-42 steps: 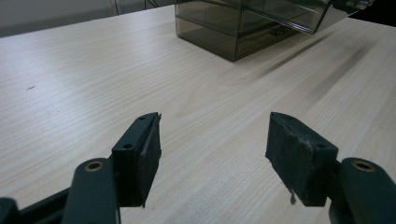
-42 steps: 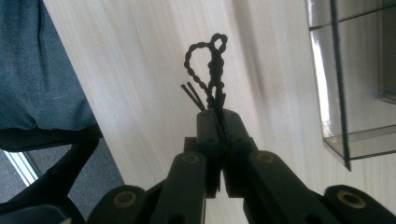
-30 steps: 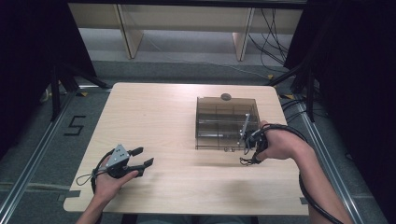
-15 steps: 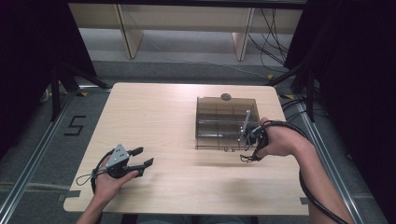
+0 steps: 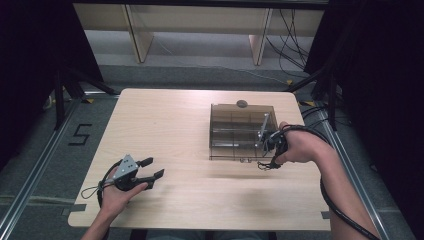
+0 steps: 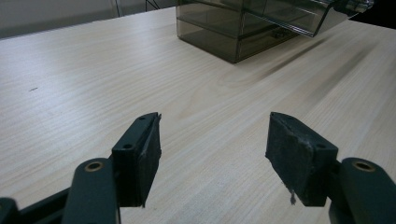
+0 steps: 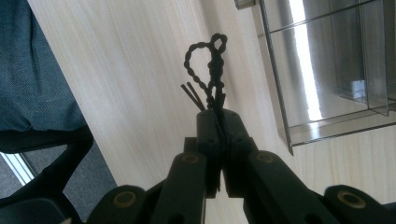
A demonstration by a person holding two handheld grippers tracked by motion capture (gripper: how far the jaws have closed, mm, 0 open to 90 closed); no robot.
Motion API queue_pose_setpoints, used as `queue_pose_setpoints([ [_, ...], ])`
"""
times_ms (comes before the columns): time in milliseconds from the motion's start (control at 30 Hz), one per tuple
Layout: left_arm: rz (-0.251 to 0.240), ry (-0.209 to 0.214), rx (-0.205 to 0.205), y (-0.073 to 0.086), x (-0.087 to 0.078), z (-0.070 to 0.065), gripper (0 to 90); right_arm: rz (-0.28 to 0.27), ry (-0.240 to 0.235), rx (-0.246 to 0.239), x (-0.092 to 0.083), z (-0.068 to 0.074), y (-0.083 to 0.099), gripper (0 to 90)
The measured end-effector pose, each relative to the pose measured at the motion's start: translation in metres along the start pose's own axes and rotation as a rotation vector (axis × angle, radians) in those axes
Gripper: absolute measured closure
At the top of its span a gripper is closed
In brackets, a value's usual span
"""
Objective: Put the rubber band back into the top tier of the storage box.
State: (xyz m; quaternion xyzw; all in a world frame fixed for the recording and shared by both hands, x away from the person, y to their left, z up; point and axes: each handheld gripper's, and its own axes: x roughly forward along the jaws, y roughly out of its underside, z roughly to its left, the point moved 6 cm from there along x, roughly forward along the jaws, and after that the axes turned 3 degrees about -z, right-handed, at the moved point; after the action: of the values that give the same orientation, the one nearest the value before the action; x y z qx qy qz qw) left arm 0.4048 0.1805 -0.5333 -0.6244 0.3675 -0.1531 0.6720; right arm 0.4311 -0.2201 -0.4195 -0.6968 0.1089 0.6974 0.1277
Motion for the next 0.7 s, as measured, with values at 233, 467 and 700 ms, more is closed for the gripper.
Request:
queue_pose_setpoints([
  [233,0.003,-0.001,0.000,0.000,0.000,0.000,34.8,-0.006,0.015,0.016,-0.004,-0.007,-0.002,88.3],
  [467,-0.007,0.005,-0.001,-0.001,0.000,0.000,34.7,-0.007,0.016,0.022,-0.006,-0.013,-0.005,88.3],
  [700,-0.008,0.005,-0.001,-0.001,0.000,0.000,34.8,-0.021,0.024,-0.002,-0.009,-0.020,-0.006,88.3],
])
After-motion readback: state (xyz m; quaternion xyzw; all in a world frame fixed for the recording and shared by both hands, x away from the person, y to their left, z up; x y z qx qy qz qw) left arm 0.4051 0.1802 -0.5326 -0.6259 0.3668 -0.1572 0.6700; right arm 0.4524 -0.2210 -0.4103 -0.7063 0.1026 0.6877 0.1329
